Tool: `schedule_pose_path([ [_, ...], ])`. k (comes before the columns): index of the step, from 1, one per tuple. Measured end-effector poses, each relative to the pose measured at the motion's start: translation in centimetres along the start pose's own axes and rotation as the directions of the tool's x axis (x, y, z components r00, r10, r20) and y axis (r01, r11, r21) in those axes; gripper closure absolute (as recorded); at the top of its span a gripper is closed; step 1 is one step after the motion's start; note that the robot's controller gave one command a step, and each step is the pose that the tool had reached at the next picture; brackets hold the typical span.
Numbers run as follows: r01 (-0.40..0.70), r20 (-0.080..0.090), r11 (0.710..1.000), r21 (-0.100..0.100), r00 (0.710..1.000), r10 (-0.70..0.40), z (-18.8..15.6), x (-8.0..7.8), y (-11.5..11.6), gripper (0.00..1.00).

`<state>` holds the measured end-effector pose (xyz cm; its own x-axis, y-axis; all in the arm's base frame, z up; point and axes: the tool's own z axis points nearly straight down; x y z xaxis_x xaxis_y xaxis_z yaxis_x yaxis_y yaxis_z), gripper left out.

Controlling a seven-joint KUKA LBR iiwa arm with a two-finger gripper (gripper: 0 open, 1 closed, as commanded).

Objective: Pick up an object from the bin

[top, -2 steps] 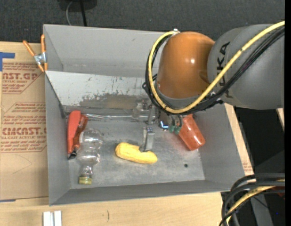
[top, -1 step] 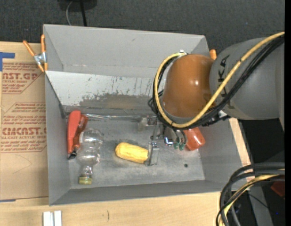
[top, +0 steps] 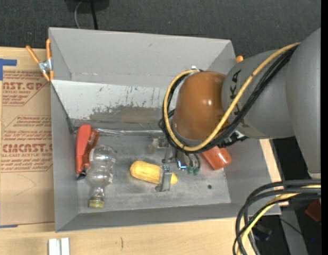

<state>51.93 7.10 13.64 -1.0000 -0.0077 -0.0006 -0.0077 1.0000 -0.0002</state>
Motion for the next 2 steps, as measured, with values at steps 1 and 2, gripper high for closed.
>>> schedule_pose_path([
  [1, -0.001, 0.001, 1.0, -0.004, 1.0, 0.001, 3.1, -0.7, 0.7, 0.0],
  [2, -0.031, 0.001, 1.0, -0.001, 1.0, 0.031, 6.7, -1.2, 0.2, 1.0],
])
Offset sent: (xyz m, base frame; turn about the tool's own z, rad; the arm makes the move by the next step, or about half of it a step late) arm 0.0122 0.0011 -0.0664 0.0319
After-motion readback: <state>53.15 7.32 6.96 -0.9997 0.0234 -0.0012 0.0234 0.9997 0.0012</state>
